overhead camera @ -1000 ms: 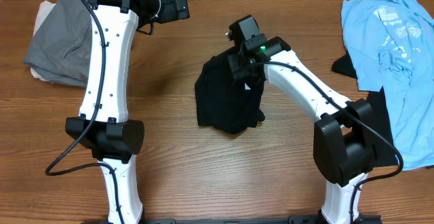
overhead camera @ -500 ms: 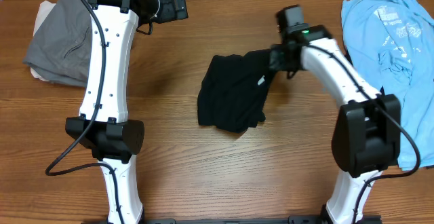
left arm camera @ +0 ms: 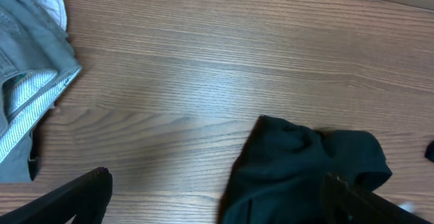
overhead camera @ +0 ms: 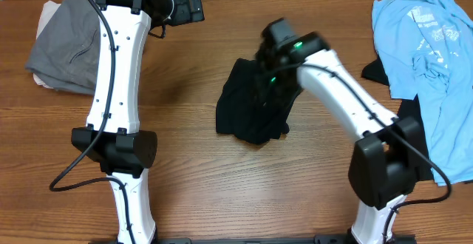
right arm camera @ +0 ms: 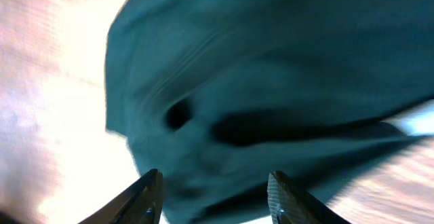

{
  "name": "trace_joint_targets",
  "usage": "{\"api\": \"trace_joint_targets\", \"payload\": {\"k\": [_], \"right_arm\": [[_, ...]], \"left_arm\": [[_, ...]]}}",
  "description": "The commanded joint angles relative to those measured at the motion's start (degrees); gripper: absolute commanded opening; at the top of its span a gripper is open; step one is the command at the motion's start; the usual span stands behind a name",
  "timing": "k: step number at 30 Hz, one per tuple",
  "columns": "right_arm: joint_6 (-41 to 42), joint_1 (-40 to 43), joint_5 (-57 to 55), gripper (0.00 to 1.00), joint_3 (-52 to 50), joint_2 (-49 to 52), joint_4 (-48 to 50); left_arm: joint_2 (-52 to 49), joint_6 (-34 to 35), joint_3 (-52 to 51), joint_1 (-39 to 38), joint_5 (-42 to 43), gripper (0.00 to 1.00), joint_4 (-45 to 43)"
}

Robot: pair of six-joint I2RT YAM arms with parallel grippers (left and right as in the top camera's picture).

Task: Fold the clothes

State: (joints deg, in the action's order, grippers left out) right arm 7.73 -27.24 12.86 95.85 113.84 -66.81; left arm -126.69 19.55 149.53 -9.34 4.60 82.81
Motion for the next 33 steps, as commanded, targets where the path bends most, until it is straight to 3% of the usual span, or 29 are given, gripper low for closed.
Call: {"api": "trace_joint_targets", "payload": {"k": [1,9,15,22,25,33], "right_arm": [[-0.3,-2.3,0.7,0.53,-4.7,-1.6,2.9],[-0.7,-3.2,3.8,0.52,-9.2,-1.5,14.6],[-1.8,-4.2,5.1,0.51,-9.3,-1.6,16.9],[-1.8,-4.4,4.8,0.05,-10.3,-1.5,15.6],[-1.7,-3.0,3.3,0.04,-9.6,-1.7,13.8],[-1.6,6.4,1.9,0.04,2.0,-4.5,-6.4]], "left_arm": [[-0.5,-0.3,-0.2,0.3,-1.5,1.00,0.1],[-0.5,-0.3,-0.2,0.4,-2.3,1.00,-0.4],[-0.5,-0.3,-0.2,0.4,-2.3,1.00,-0.4],[-0.5,-0.3,-0.2,0.4,-2.2,1.00,-0.1],[-0.5,-0.3,-0.2,0.4,-2.3,1.00,0.4],[-0.5,-1.4,-0.2,0.4,-2.3,1.00,1.4]]}}
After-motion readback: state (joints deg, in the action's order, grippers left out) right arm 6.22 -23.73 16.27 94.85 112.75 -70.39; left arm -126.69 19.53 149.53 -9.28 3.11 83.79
